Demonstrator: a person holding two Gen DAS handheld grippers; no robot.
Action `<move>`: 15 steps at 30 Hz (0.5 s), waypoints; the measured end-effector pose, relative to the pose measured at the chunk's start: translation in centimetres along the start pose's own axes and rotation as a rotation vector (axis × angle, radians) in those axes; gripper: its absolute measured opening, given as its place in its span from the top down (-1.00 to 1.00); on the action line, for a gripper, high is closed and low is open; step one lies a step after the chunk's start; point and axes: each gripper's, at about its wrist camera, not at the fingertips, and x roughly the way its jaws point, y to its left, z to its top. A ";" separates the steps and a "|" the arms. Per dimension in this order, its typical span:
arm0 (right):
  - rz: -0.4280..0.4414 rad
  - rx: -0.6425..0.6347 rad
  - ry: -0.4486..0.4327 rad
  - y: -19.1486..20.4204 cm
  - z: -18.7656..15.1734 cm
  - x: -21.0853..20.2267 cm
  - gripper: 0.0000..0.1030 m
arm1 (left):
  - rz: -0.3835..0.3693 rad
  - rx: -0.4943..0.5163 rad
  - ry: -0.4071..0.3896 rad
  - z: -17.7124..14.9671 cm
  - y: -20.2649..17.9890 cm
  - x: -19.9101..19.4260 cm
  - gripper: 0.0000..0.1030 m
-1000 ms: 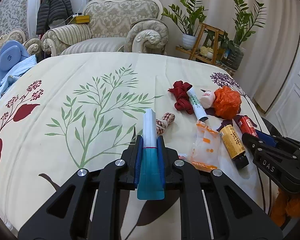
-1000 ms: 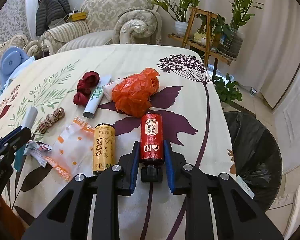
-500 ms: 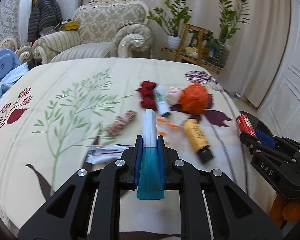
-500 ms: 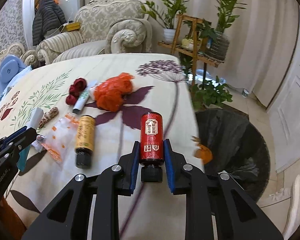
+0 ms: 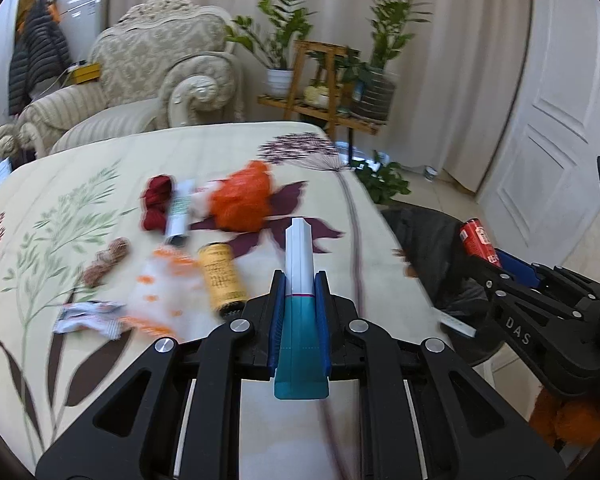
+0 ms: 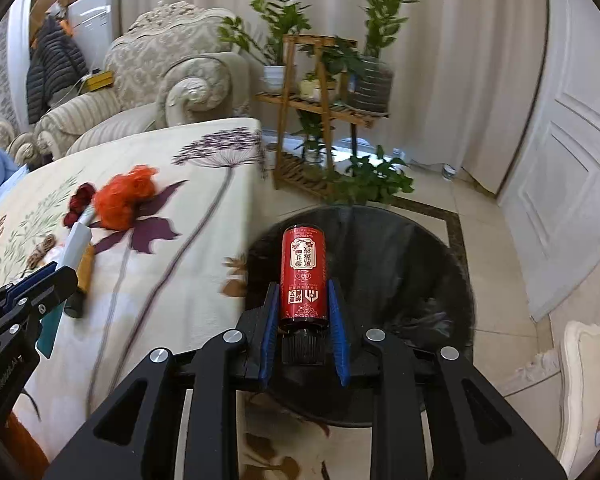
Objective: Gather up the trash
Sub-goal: 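Drop the teal bottle from the left tool into the bin while the right drops the can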
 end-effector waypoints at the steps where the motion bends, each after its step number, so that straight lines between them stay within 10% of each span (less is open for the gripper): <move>1: -0.004 0.005 0.000 -0.4 0.0 0.1 0.52 | -0.009 0.011 0.001 0.2 -0.9 0.3 0.72; 15: -0.043 0.068 0.005 -5.7 0.3 1.8 0.52 | -0.055 0.081 0.043 1.3 -7.6 4.3 0.72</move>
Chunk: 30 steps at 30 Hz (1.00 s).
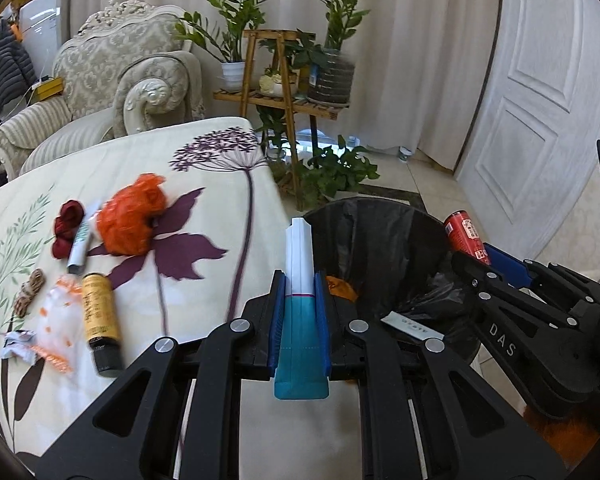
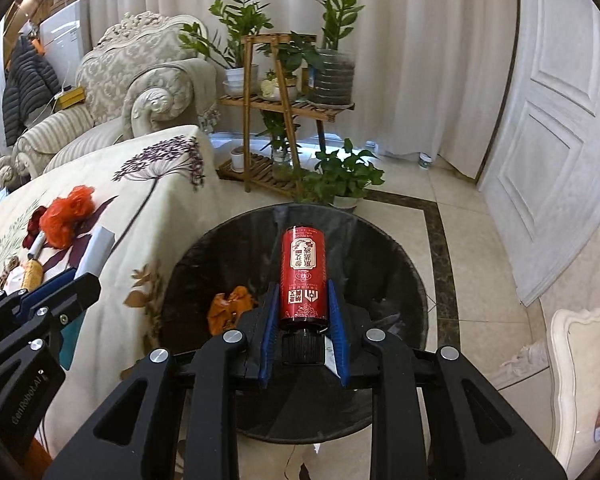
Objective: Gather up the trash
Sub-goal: 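Drop the teal bottle from the left tool into the bin while the right drops the can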
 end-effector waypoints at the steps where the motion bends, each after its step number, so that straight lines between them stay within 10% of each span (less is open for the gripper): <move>1: -0.002 0.003 0.001 -0.2 0.1 0.2 0.52 | -0.001 0.001 0.002 0.1 -0.2 0.2 0.72; 30: -0.041 0.063 0.023 -2.8 0.8 2.8 0.52 | 0.007 0.033 0.039 2.5 -2.5 4.0 0.59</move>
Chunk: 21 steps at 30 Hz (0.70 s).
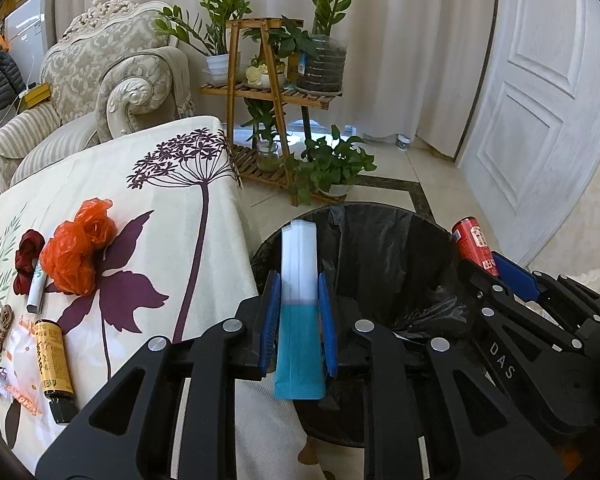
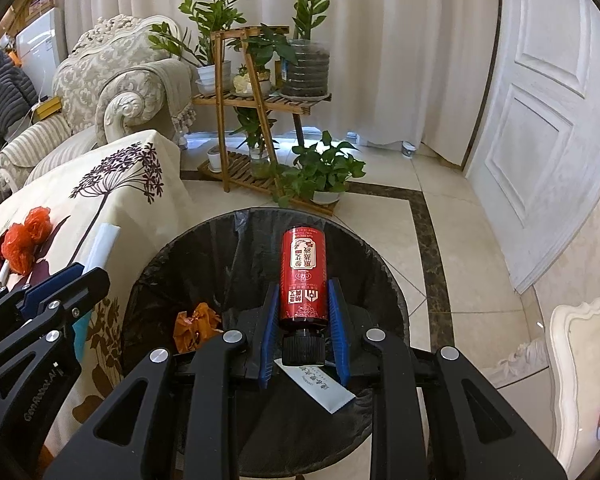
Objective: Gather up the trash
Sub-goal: 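Drop the teal bottle from the left tool into the bin while the right drops the can, then move both open tools back from the bin to the table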
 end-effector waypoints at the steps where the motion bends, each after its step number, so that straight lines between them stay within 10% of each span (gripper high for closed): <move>1: 0.000 0.006 0.002 -0.2 0.0 0.1 0.51 | -0.002 0.001 0.001 0.0 0.0 0.0 0.55; 11: -0.016 0.018 -0.010 -0.3 0.1 -0.3 0.17 | 0.009 -0.005 -0.026 0.1 0.1 -0.7 -0.16; 21: -0.003 0.008 -0.018 0.9 0.0 -1.3 -0.16 | 0.028 -0.028 -0.043 -0.2 2.2 -2.4 -0.34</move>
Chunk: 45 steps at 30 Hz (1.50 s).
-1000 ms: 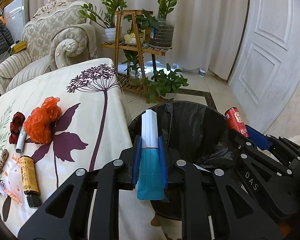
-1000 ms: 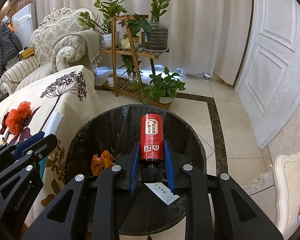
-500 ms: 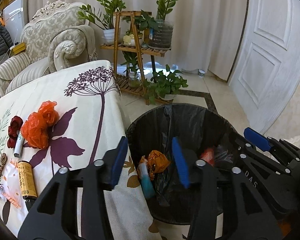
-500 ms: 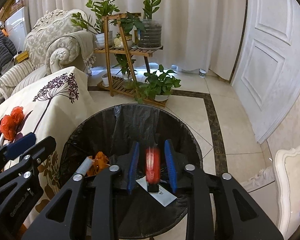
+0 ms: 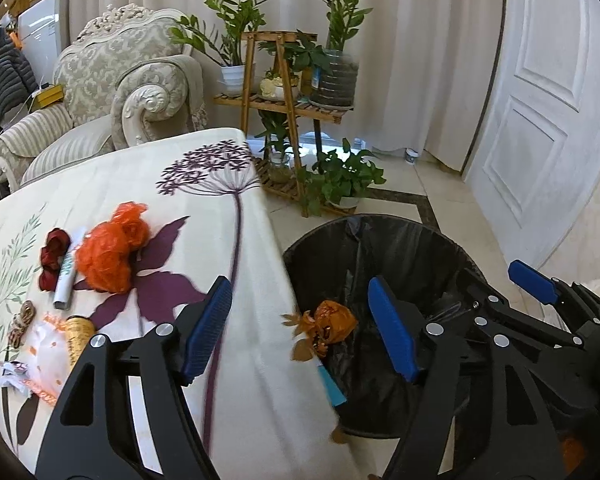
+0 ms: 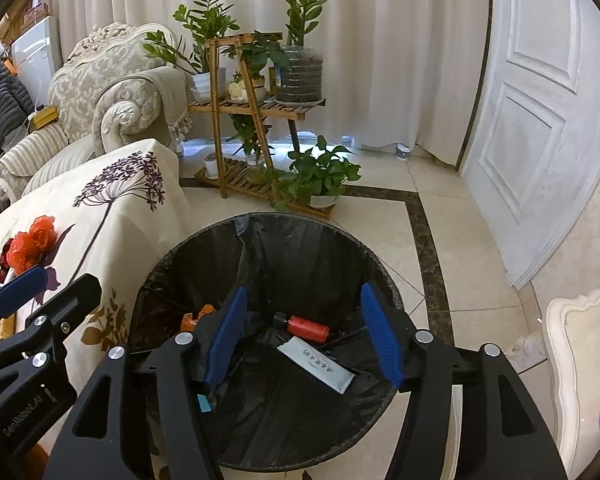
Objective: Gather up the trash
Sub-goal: 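Move both open tools back from the bin to the table, then grasp the gold bottle with the right tool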
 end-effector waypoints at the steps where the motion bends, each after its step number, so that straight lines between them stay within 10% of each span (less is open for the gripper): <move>1: 0.004 -0.002 0.001 0.3 0.0 -0.1 -0.18 | 0.003 -0.004 -0.001 0.0 0.3 -0.2 -0.34; 45: 0.316 -0.304 0.022 22.7 -2.8 -4.5 -0.19 | 0.336 -0.301 0.043 -8.0 24.1 -9.1 -0.43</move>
